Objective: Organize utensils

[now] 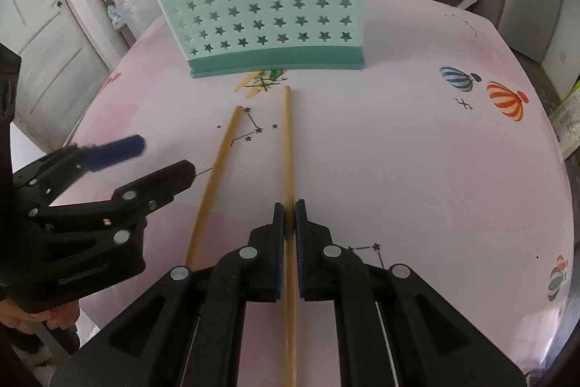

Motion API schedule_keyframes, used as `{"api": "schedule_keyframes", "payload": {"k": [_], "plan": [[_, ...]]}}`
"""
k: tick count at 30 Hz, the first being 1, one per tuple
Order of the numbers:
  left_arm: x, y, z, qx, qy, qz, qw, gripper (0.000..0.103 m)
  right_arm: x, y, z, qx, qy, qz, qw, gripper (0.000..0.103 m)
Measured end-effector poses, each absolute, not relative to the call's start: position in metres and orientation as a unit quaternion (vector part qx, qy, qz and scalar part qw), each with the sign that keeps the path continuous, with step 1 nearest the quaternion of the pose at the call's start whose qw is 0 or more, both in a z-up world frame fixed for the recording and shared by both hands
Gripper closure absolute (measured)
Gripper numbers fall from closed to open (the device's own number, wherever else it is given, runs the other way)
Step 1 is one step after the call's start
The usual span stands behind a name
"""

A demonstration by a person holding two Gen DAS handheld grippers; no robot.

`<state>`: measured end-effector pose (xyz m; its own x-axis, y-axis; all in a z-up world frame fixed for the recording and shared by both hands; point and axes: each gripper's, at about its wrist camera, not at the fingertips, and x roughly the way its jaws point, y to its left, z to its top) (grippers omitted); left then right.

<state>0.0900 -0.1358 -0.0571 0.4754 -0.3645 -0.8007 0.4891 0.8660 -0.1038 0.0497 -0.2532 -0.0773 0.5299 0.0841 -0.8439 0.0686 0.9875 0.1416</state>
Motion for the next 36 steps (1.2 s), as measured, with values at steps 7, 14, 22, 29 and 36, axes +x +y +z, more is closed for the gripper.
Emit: {"api": "schedule_keyframes", "payload": {"k": [7, 14, 22, 29, 36], "plan": [[0.092, -0.15, -0.063, 0.076, 0.459, -0.258, 0.847, 0.072, 0.043, -0.266, -0.078, 0.087, 0.483, 0.005, 0.871, 0.097], [0.094, -0.163, -0.065, 0.103, 0.452, -0.243, 0.852, 0.092, 0.041, -0.27, -0.078, 0.09, 0.481, 0.006, 0.872, 0.097], [0.099, -0.15, -0.062, 0.077, 0.457, -0.249, 0.85, 0.099, 0.041, -0.271, -0.078, 0.093, 0.48, 0.005, 0.872, 0.097], [0.096, -0.16, -0.056, 0.079, 0.447, -0.27, 0.849, 0.088, 0.041, -0.271, -0.079, 0.101, 0.478, 0.004, 0.872, 0.097], [0.096, -0.184, -0.065, 0.124, 0.44, -0.262, 0.85, 0.086, 0.041, -0.273, -0.079, 0.11, 0.475, 0.004, 0.873, 0.097]]}}
